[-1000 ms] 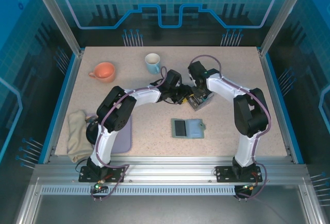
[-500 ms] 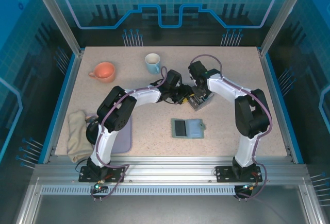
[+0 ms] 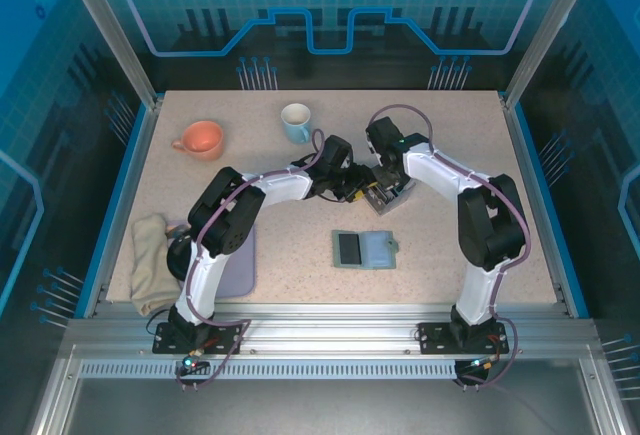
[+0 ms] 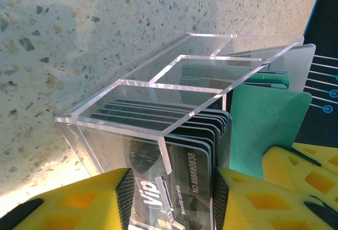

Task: Put the credit cards into the card holder
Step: Pick up the credit card from the storage box.

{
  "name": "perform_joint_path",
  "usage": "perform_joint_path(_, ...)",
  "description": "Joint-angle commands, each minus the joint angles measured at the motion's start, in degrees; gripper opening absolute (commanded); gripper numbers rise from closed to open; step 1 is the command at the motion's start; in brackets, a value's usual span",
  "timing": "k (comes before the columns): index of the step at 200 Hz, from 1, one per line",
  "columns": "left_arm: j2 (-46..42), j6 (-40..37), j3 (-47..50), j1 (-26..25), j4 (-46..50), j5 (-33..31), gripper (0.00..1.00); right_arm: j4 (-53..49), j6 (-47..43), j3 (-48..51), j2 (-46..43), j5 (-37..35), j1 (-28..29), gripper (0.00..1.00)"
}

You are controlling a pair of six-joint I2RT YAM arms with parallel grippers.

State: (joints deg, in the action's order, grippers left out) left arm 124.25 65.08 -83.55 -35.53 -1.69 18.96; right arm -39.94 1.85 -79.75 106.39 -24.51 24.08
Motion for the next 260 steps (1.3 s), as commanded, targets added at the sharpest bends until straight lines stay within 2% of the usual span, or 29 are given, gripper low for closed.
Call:
perform_joint_path(1, 3.0, 0.1, 0.5, -0.2, 6.4, -0.5, 0.45, -1.1, 0.1, 0.4, -2.3, -1.1, -0.4, 0.06)
perform_joint_path(86, 2.7, -0.4, 0.3, -0.2, 6.5, -0.6, 0.45, -4.5, 2.0, -1.0, -5.9, 8.6, -2.3, 0.00)
perform_joint_path(115, 1.9, -1.2, 0.2, -0.2, 6.5, -0.7, 0.45, -4.8, 3.2, -0.8, -8.0, 14.2, -3.7, 0.00)
perform_joint_path(159, -1.2, -4.3, 0.0, -0.2, 5.0, -0.5, 0.52, -4.1, 8.1, 1.2, -13.0, 25.7, -9.3, 0.00)
perform_joint_path(204, -6.7, -6.0, 2.3, 0.1, 2.3, -0.7, 0.60, 0.1, 13.5, 5.9, -19.2, 41.4, -16.8, 0.00)
perform_joint_path(242, -11.3, -2.3, 8.7, 1.4, -8.5, 2.4, 0.66, 1.8, 16.1, 7.2, -20.5, 51.2, -20.3, 0.00)
perform_joint_path(260, -12.4, 0.4, 11.3, 2.3, -13.9, 3.9, 0.67, 2.5, 17.0, 7.4, -20.6, 52.9, -20.7, 0.00)
